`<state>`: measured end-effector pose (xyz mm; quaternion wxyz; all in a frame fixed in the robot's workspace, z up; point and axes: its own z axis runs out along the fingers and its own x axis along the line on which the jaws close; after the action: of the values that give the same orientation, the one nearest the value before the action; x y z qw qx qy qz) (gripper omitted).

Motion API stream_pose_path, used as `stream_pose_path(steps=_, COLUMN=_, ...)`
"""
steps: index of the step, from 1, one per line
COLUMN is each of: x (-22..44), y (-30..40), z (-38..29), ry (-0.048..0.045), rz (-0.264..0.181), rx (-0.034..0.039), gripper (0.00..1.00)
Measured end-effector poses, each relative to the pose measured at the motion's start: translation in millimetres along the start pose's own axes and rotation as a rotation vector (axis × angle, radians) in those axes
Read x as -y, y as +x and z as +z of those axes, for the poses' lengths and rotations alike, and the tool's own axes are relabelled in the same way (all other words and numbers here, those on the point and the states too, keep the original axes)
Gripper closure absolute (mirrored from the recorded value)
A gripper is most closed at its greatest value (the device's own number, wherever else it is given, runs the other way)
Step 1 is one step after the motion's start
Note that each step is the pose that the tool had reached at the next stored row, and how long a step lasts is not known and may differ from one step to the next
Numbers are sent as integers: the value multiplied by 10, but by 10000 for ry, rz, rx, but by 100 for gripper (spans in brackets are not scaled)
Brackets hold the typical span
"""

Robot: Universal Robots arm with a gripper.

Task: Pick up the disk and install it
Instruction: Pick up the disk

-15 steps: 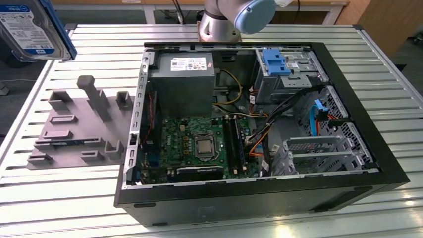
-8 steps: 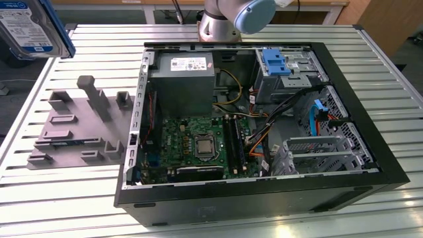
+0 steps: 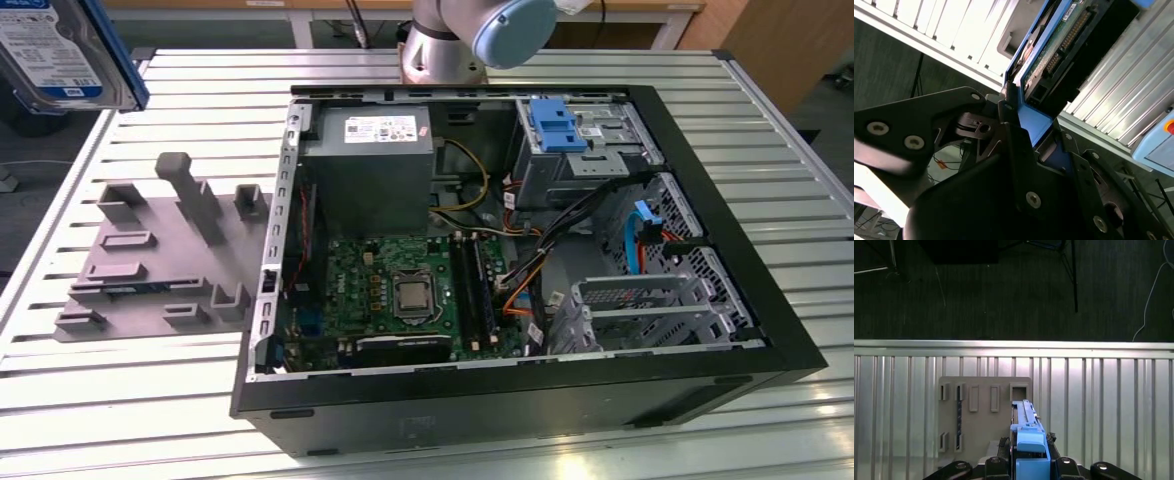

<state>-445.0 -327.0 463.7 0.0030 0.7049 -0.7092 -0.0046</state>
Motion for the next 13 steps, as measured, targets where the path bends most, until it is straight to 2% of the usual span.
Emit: stream_pose_path(steps=13, x=-1, y=0, z=-109, ry=0, rz=0, rx=0, gripper=64)
